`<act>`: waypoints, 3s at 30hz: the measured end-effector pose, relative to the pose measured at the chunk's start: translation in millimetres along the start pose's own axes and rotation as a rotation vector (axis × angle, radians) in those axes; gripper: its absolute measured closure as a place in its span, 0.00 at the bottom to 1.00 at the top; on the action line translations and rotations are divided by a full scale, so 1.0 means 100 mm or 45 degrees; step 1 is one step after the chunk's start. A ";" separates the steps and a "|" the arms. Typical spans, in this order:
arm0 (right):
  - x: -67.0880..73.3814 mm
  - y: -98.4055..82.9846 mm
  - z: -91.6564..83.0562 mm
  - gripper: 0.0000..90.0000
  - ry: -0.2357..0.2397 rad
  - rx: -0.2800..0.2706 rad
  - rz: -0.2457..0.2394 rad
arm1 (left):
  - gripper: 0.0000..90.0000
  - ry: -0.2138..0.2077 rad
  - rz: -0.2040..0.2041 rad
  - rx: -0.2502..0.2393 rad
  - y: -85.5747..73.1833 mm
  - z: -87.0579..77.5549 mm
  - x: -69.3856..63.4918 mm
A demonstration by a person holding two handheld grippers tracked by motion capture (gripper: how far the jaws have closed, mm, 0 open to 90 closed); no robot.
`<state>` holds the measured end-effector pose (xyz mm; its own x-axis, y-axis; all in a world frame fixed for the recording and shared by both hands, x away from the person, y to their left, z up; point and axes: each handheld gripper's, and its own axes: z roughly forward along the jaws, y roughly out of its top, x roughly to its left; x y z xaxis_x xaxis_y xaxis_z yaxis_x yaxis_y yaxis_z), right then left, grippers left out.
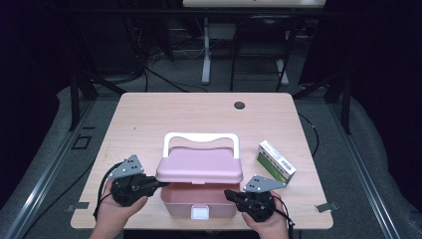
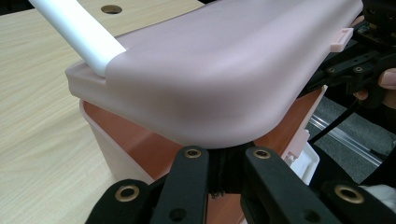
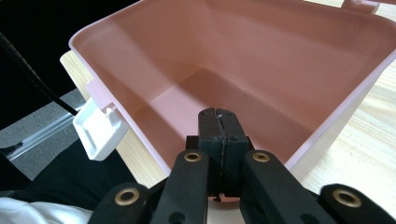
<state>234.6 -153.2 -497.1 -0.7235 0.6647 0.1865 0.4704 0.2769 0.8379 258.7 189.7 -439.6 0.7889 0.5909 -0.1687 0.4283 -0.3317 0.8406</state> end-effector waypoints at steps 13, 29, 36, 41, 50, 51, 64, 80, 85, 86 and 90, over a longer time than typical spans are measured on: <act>0.02 -0.02 0.00 1.00 -0.006 -0.009 -0.017 | 1.00 0.009 -0.010 -0.021 0.04 -0.01 0.03; 0.02 -0.03 0.00 1.00 -0.005 -0.014 -0.034 | 1.00 0.018 -0.019 -0.040 0.16 -0.03 0.08; 0.02 -0.03 0.00 1.00 -0.003 -0.015 -0.035 | 0.99 0.034 -0.012 -0.041 0.25 -0.04 0.09; 0.02 -0.03 0.00 1.00 0.000 -0.017 -0.031 | 0.99 0.047 -0.006 -0.050 0.32 -0.04 0.12; 0.02 -0.03 0.00 1.00 -0.008 -0.019 -0.045 | 0.99 0.066 0.002 -0.056 0.44 -0.03 0.17; 0.02 -0.03 0.00 1.00 -0.008 -0.021 -0.046 | 0.99 0.067 -0.001 -0.058 0.45 -0.03 0.18; 0.02 -0.03 -0.01 1.00 -0.013 -0.018 -0.060 | 0.99 0.101 -0.015 -0.094 0.57 0.01 0.28; 0.01 -0.03 0.00 1.00 -0.012 -0.025 -0.062 | 0.99 0.151 -0.036 -0.117 0.60 0.03 0.42; 0.01 -0.03 0.00 1.00 -0.012 -0.025 -0.063 | 0.99 0.163 -0.043 -0.122 0.60 0.06 0.45; 0.01 -0.03 0.00 1.00 -0.012 -0.025 -0.063 | 0.99 0.163 -0.043 -0.122 0.60 0.06 0.45; 0.01 -0.03 0.00 1.00 -0.013 -0.026 -0.064 | 0.99 0.166 -0.052 -0.119 0.61 0.08 0.48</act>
<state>231.9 -153.6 -499.6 -0.7407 0.6573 0.1389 0.4233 0.2960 0.8563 326.1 191.4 -400.7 0.7052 0.6949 -0.1405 0.4110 -0.2392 0.8797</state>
